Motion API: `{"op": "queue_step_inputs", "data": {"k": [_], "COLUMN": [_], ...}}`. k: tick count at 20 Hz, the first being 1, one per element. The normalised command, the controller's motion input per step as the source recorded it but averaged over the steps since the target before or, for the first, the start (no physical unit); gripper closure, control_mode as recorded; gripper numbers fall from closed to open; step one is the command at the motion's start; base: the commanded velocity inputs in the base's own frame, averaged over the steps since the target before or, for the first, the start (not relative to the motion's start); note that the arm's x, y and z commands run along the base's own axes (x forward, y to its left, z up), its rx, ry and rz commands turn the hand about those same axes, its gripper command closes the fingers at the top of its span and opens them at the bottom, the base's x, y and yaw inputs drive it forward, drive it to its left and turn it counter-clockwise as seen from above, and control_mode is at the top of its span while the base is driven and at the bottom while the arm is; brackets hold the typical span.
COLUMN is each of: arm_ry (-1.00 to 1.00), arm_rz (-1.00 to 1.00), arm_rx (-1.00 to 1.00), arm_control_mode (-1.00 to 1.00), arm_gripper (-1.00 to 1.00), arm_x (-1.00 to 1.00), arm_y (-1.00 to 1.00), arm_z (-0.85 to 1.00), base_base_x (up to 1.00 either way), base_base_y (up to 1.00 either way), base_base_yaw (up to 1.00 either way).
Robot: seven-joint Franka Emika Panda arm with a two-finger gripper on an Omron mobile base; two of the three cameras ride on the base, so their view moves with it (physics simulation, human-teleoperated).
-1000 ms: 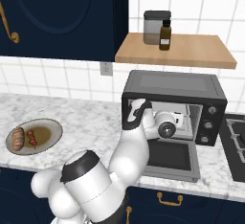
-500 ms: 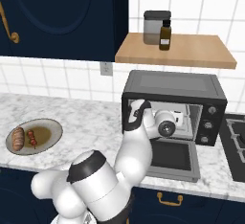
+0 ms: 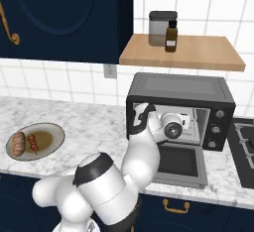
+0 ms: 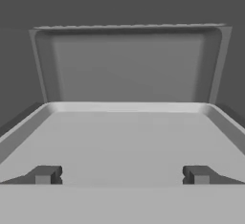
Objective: Pick up the kebab skewer and baguette bread, and place them inside the toaster oven. Close the toaster oven door and start by setting the timer.
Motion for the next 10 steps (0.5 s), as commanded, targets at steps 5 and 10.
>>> {"op": "queue_step_inputs", "data": {"k": [5, 10], "arm_ry": [0.03, 0.15], "arm_rz": [0.00, 0.00], "arm_rx": [0.00, 0.00], "arm_control_mode": [-1.00, -1.00], "arm_gripper": [-1.00, -1.00], "arm_x": [0.20, 0.01], "arm_y": [0.00, 0.00], "arm_z": [0.00, 0.00], "base_base_x": [0.00, 0.00], "base_base_y": [0.00, 0.00], "base_base_yaw": [0.00, 0.00]}}
